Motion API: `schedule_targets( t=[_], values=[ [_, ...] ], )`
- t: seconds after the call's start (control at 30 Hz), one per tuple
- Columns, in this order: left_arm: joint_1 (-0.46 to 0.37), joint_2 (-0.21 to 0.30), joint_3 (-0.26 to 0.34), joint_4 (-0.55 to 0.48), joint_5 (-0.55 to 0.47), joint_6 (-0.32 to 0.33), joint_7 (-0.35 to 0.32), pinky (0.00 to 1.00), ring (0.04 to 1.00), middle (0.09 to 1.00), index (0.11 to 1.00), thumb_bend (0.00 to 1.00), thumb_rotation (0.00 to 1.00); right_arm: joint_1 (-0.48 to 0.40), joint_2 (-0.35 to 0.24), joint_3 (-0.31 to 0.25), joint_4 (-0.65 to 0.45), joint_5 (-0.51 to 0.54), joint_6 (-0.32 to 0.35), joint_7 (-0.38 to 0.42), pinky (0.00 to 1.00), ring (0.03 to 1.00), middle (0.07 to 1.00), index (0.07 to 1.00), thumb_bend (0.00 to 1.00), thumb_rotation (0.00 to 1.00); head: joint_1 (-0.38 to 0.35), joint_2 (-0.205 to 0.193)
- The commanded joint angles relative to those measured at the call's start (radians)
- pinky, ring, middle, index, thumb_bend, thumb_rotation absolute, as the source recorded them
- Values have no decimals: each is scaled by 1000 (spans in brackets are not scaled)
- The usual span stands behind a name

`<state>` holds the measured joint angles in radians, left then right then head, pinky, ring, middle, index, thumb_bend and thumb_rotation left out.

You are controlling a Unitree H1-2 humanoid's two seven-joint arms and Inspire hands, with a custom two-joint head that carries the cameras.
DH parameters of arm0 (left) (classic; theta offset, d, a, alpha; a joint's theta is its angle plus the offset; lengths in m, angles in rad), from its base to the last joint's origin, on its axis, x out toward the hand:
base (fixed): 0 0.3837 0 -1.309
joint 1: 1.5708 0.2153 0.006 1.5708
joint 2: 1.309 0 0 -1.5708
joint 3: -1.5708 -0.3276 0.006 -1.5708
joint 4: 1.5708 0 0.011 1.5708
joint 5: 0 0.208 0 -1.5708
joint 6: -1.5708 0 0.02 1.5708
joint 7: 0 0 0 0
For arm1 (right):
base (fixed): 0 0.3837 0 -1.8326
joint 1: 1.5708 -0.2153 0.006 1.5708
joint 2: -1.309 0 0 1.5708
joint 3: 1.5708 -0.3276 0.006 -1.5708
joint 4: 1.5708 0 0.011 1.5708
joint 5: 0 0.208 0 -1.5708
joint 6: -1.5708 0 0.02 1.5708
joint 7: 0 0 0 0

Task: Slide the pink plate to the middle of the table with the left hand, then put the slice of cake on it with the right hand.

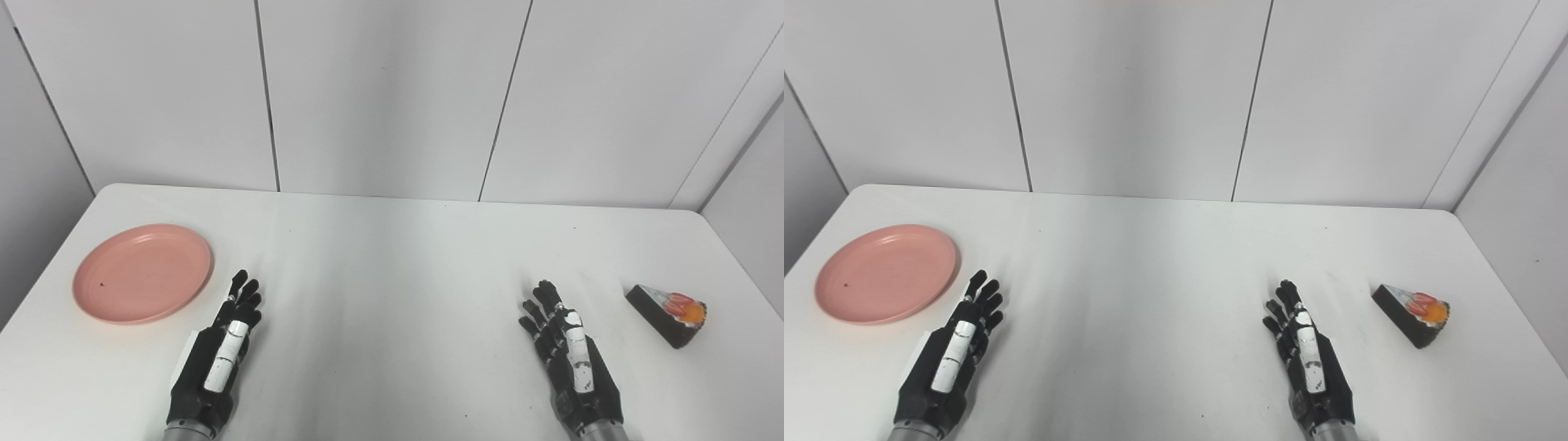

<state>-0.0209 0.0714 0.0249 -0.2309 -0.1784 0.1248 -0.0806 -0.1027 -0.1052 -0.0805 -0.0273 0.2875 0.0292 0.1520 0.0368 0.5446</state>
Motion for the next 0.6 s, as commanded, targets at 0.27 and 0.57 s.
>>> schedule_targets(
  t=[0.27,0.57],
  values=[
    [-17,9,1,-22,-2,0,-13,1000,1000,1000,1000,836,812,-6,0,-6,-39,10,28,-4,928,936,961,942,873,910,-1,-2],
    [-16,11,1,-21,-3,5,-14,1000,1000,1000,1000,816,804,-6,1,-7,-38,10,30,-3,925,937,961,945,867,917,-2,-4]
  ],
)
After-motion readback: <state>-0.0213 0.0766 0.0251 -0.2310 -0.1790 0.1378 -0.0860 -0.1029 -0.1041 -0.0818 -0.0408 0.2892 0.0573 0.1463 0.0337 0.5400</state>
